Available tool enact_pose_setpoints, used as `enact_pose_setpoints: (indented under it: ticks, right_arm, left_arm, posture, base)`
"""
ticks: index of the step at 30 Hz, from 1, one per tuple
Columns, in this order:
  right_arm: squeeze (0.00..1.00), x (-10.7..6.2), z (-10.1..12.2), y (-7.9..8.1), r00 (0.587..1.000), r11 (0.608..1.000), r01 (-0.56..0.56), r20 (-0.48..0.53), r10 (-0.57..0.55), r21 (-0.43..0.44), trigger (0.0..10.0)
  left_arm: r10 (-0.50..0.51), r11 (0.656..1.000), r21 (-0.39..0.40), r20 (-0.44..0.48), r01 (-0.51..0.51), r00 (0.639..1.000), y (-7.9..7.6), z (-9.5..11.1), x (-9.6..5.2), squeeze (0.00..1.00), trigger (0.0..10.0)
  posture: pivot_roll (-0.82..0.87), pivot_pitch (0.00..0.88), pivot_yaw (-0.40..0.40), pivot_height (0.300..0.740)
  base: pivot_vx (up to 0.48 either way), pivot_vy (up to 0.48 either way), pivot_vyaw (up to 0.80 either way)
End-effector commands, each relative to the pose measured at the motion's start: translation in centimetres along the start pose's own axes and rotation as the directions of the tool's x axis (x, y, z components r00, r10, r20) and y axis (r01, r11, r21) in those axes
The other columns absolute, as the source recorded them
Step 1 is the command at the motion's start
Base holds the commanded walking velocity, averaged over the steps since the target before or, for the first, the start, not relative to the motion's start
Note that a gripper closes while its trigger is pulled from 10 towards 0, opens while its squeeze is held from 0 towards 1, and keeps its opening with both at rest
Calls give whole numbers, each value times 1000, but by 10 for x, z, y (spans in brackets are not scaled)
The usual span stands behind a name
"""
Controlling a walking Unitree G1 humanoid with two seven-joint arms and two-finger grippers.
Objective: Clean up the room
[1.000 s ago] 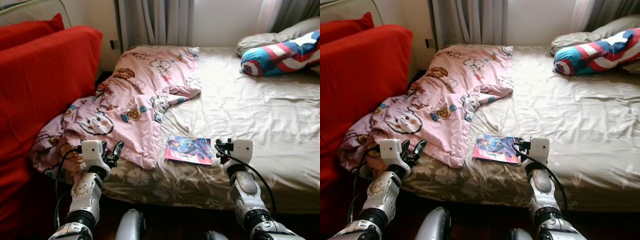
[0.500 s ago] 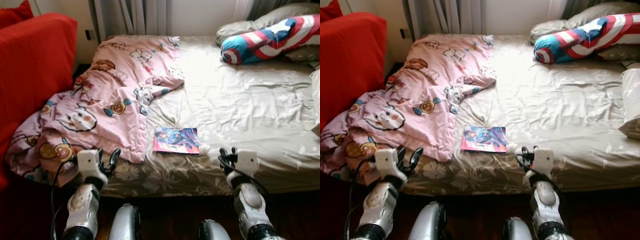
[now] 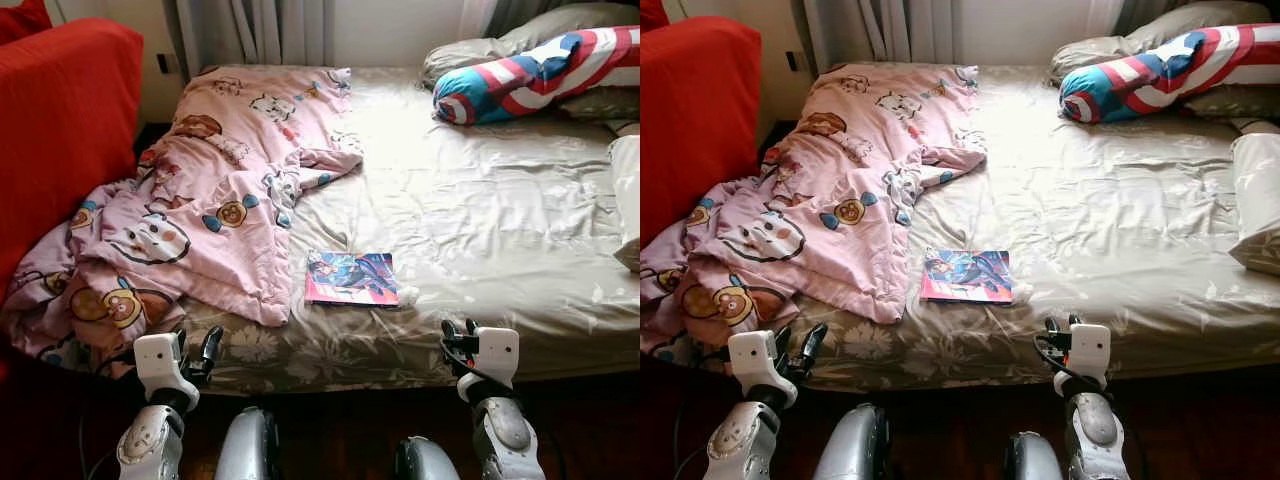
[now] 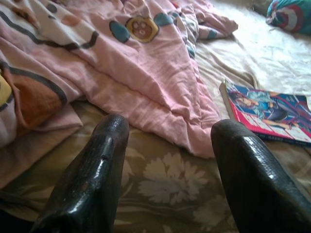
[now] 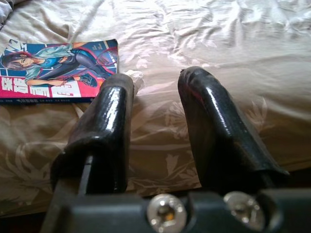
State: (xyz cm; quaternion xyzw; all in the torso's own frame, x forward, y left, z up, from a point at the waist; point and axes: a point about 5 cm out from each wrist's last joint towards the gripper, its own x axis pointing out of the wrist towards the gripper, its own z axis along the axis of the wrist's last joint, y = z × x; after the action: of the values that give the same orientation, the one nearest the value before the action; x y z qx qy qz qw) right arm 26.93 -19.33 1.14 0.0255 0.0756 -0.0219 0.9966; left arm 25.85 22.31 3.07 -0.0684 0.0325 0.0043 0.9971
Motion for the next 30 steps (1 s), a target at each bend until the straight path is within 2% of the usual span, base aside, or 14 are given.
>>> enact_pose_setpoints:
  ticks: [1, 7, 11, 20, 25, 30]
  right_arm:
    - [0, 0, 2, -1, 1000, 1000, 2, 11, -2, 0, 10000]
    - [0, -1, 0, 3, 1000, 1000, 4, -1, -4, 8, 10000]
    - [0, -4, -3, 7, 1000, 1000, -9, 0, 9, 7, 10000]
    - [0, -11, -9, 3, 999, 999, -15, -30, 14, -29, 10000]
    - [0, -12, -8, 4, 999, 998, -47, -26, 46, -35, 10000]
    - [0, -11, -13, 2, 997, 999, -38, -67, 38, 14, 10000]
  left_arm:
    - [11, 1000, -7, -8, -11, 1000, 3, 1, -1, 0, 10000]
    - [17, 1000, 6, -12, -16, 1000, 7, 5, 0, 0, 10000]
    - [17, 1000, 12, -24, -16, 1000, 9, 4, -4, 0, 10000]
    - [8, 1000, 9, -38, -8, 999, 7, 3, -7, 0, 10000]
    - [-5, 1000, 7, -45, 5, 999, 5, 3, -7, 0, 10000]
    - [-8, 1000, 10, -43, 9, 999, 5, 5, -6, 0, 10000]
  posture:
    - [20, 75, -28, 601]
    - [19, 82, -8, 601]
    - [7, 82, 5, 601]
    - [11, 78, 8, 601]
    - [13, 74, 7, 601]
    - [23, 71, 6, 601]
  base:
    - [289, 0, 0]
    - [312, 0, 0]
    - [340, 0, 0]
    - [340, 0, 0]
    - [344, 0, 653]
    - [337, 0, 0]
